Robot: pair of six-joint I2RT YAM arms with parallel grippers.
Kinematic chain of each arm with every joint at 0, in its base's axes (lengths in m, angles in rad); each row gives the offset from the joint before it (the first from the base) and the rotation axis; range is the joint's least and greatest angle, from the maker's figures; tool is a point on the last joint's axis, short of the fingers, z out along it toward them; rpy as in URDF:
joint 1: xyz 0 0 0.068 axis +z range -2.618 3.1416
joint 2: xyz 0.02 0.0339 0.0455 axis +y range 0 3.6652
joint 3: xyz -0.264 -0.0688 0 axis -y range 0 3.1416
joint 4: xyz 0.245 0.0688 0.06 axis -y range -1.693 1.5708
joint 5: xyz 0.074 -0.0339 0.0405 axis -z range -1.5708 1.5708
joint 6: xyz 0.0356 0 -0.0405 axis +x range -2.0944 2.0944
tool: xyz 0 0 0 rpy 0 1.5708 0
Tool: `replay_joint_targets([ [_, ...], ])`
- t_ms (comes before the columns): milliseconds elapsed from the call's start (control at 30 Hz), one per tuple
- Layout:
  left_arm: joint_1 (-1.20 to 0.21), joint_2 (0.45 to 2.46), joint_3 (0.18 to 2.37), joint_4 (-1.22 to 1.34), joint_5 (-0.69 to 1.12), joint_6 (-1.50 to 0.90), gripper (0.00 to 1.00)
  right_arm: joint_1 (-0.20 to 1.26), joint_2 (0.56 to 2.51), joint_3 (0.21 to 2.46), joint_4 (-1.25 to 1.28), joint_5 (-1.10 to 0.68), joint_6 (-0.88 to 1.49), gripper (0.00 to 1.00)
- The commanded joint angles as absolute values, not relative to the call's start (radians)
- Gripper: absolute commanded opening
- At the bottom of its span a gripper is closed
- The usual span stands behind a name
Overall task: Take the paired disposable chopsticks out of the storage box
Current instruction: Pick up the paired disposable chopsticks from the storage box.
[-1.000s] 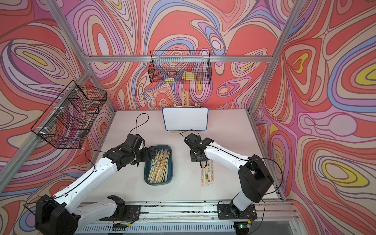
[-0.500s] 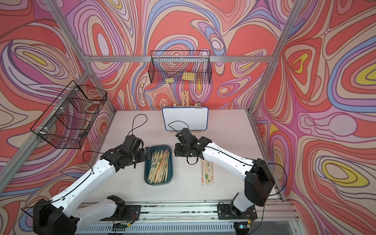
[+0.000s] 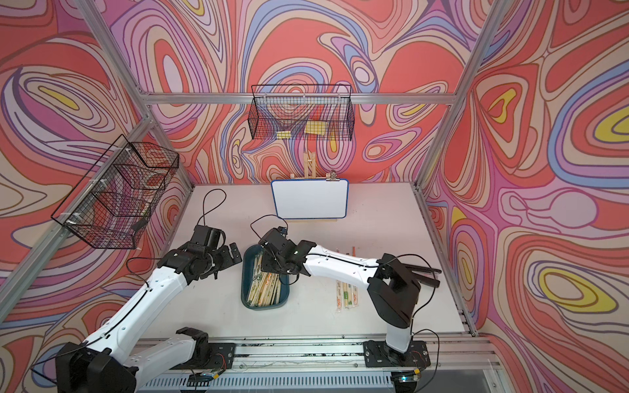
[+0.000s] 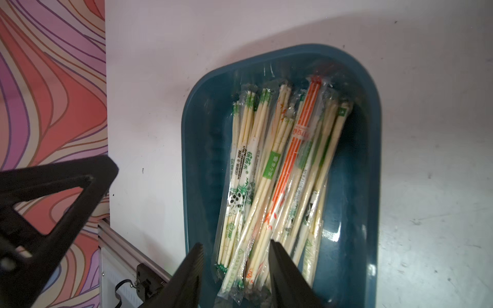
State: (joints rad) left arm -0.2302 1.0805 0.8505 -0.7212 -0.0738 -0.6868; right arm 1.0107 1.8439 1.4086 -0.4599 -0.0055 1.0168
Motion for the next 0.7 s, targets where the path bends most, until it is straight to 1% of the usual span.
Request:
replay_joint_targets([
  [0, -0.212, 1.068, 0.846, -0.738, -0.055, -0.669, 1.00, 1.023, 1.893, 1.450, -0.446, 0.044, 1.091, 0.42],
  [400, -0.188, 1.065, 0.838, -0.725, -0.038, -0.662, 1.00, 1.032, 2.002, 1.462, -0.406, 0.014, 1.170, 0.37],
  [667, -0.189, 1.064, 0.828, -0.715, -0.024, -0.661, 1.00, 1.038, 2.044, 1.466, -0.403, 0.004, 1.188, 0.37],
])
